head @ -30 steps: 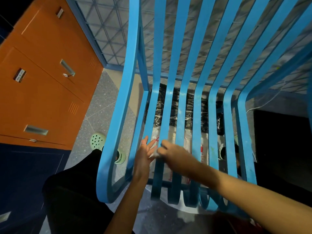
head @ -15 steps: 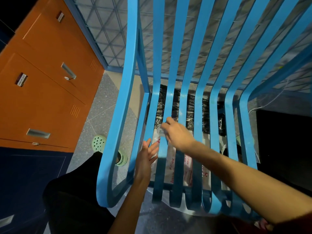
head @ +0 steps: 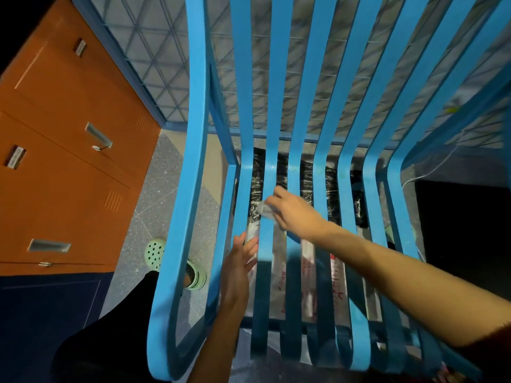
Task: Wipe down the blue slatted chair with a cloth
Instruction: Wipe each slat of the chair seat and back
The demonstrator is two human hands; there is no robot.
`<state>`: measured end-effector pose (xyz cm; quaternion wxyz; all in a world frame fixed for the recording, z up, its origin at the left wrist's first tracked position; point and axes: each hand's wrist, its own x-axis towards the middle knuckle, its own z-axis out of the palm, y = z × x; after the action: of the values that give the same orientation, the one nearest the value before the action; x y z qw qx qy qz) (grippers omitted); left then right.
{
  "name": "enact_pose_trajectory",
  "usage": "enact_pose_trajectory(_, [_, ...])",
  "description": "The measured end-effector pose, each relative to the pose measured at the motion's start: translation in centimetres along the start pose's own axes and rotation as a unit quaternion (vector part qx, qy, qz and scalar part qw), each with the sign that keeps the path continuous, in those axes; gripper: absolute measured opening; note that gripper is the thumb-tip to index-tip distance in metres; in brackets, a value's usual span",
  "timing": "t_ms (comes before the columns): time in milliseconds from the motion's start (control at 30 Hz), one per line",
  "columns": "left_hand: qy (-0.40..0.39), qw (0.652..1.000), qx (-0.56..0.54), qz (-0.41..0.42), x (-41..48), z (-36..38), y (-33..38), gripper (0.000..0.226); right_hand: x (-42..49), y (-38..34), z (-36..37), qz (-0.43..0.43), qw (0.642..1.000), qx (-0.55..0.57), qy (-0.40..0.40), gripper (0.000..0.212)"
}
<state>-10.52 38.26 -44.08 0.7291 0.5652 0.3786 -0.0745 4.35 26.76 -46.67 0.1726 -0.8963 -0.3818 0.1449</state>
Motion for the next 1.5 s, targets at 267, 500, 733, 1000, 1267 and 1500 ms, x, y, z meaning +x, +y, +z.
enact_pose_trajectory(267, [0.006,1.0,-0.008,0.0,2.5,0.7,0.5,0.055,-1.5,-2.1,1.9,0.041,0.998,0.04,0.028,0.016])
enact_pose_trajectory(500, [-0.003,1.0,-0.026,-0.002,3.3,0.8,0.5,0.056,-10.8,-7.3,3.8,-0.058,0.989,0.111,-0.082,0.029])
enact_pose_trajectory(733, [0.003,0.998,-0.068,-0.005,5.3,0.9,1.4,0.056,-2.6,-0.9,1.1,-0.007,0.999,0.039,-0.022,0.02])
enact_pose_trajectory(1000, [-0.002,0.995,-0.103,0.003,8.1,2.5,4.0,0.056,5.9,3.1,-1.2,0.067,0.996,-0.014,0.049,0.013])
enact_pose_trajectory(1267, [0.008,0.997,-0.082,0.015,8.6,2.9,4.4,0.056,-3.4,-2.9,1.1,-0.005,0.996,0.081,-0.027,0.027])
enact_pose_trajectory(1500, [0.04,0.996,-0.066,0.054,9.6,2.8,4.7,0.053,-0.2,-0.1,-0.7,-0.044,0.999,0.028,-0.009,0.019])
